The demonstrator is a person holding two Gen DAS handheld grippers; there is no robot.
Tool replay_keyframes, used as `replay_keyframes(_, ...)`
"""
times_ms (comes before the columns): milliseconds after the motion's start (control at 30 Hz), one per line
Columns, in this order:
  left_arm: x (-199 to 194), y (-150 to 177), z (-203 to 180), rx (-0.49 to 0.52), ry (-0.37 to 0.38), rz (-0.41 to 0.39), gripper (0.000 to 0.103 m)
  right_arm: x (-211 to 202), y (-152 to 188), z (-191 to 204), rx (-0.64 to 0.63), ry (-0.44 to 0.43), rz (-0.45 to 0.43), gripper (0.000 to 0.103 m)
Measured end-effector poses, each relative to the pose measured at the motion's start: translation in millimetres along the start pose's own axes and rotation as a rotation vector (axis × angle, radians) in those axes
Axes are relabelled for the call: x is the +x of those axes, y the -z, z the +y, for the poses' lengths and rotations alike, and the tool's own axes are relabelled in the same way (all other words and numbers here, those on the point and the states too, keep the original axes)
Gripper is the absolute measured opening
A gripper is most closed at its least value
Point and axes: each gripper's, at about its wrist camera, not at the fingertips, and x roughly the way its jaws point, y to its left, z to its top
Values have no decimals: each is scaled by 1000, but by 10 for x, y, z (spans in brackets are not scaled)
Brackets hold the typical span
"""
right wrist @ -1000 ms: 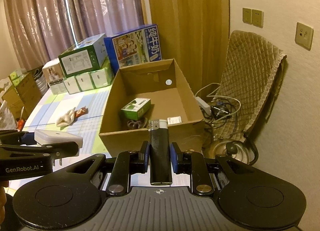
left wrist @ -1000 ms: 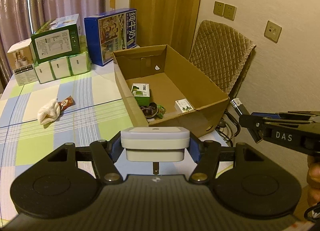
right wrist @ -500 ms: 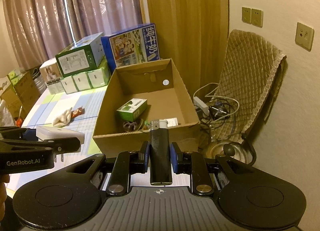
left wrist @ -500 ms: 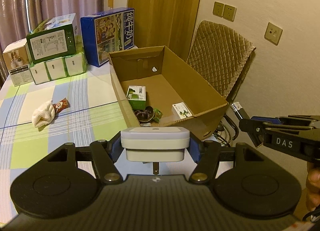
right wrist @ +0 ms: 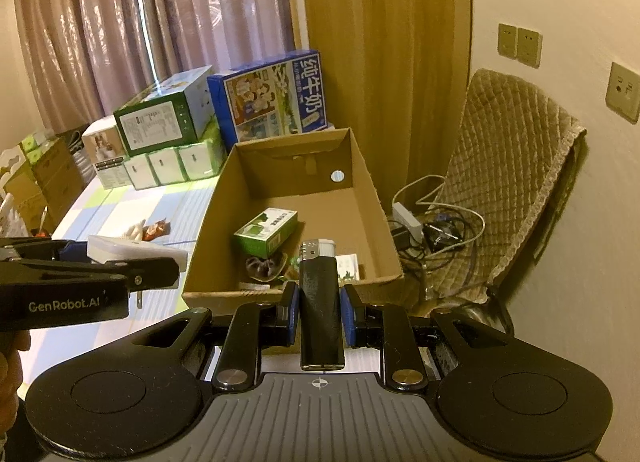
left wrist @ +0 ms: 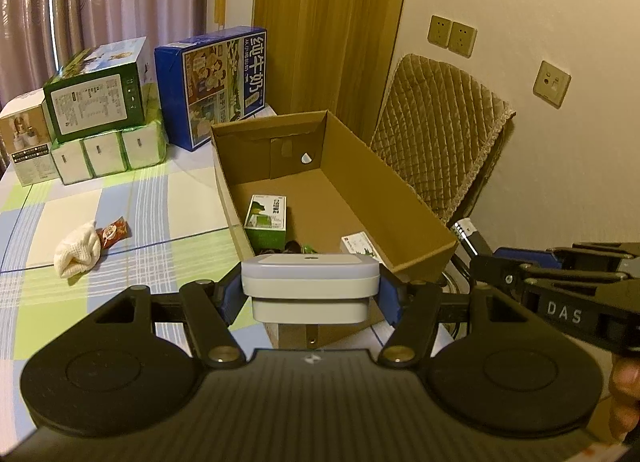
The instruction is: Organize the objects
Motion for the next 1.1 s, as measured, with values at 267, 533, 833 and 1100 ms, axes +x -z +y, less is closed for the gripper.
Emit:
replay_keyframes(267,113,-131,-18,-12,9,5,60,103,-114,-18,-18,-4,6,19)
replay_keyframes(533,225,-203,-25,-20,14,11,60,194,-201,-51,-29,0,11,19)
replay_keyframes(833,318,-221,-37,-20,17,22,60,284,-241,-73,-29,-5,22,19)
replay_keyframes(1100,404,-269,-16,-16,24,26,60,369,-271,-84,-27,-5,32,19)
